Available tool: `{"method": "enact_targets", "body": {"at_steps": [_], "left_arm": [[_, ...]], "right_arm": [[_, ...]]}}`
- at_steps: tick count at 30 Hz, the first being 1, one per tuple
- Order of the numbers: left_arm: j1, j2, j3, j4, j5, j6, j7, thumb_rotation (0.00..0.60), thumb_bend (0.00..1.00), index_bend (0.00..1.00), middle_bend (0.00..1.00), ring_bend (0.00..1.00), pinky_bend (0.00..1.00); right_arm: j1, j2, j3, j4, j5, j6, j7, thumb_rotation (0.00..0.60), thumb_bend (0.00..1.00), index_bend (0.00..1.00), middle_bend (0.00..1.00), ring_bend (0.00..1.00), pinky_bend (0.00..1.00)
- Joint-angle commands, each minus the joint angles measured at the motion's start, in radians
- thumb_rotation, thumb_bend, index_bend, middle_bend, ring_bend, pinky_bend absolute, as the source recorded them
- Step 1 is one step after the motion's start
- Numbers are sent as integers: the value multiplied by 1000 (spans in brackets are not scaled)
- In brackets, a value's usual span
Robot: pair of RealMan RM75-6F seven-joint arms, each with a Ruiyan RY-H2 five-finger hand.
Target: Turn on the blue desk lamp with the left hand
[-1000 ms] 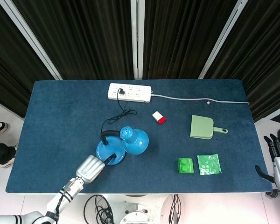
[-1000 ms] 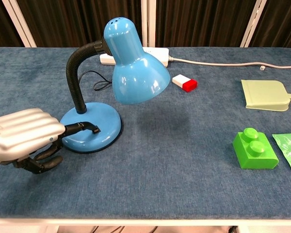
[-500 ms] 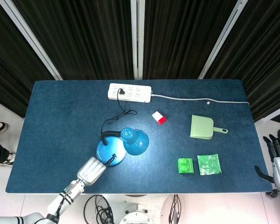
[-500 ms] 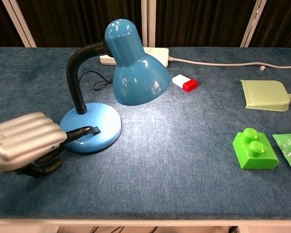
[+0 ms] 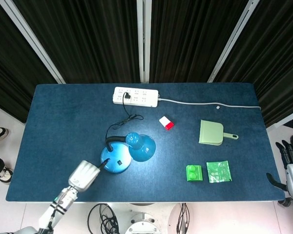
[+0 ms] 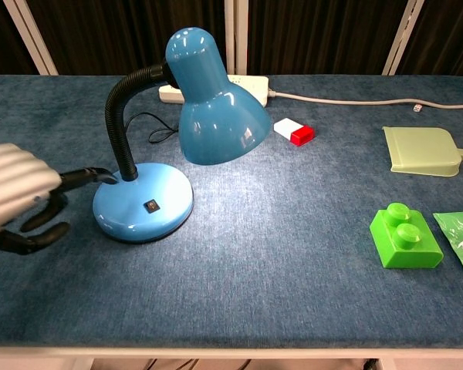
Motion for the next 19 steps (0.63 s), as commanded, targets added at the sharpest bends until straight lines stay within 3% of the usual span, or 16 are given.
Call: {"method": "enact_targets", "body": {"at_steps": [1, 4, 7, 9, 11, 13, 19], "left_arm": [[79, 98, 14, -14, -15, 91, -69, 600, 427, 230, 714, 734, 763], [127, 165, -2, -29, -70, 143, -122, 600, 335, 250, 669, 679, 723], [166, 215, -29, -43, -127, 182, -176, 600, 210, 249, 533, 502, 588], [184, 236, -44, -50, -156, 194, -202, 600, 88, 213, 283, 214, 345], [196, 255, -64, -60, -179, 204, -239, 600, 17, 119, 66, 29, 109], [205, 258, -78, -41, -154, 227, -300, 600, 0, 60, 0, 0, 5], [211, 269, -69, -6, -104, 210, -372, 600, 0, 51, 0, 0, 0]], "right_arm": [[0, 0, 1, 3, 1, -1, 5, 600, 176, 0, 0, 0, 0], [1, -1, 0, 5, 1, -4, 9, 600, 176, 0, 0, 0, 0], [3, -2, -1, 1, -4, -5, 6, 600, 176, 0, 0, 0, 0], [4, -2, -1, -2, -7, -4, 1, 600, 176, 0, 0, 0, 0], [5, -2, -1, -5, -9, -3, -6, 600, 176, 0, 0, 0, 0], [6, -3, -1, -8, -10, -3, -12, 600, 176, 0, 0, 0, 0], [4, -7, 0, -11, -6, 2, -24, 600, 176, 0, 0, 0, 0]]}}
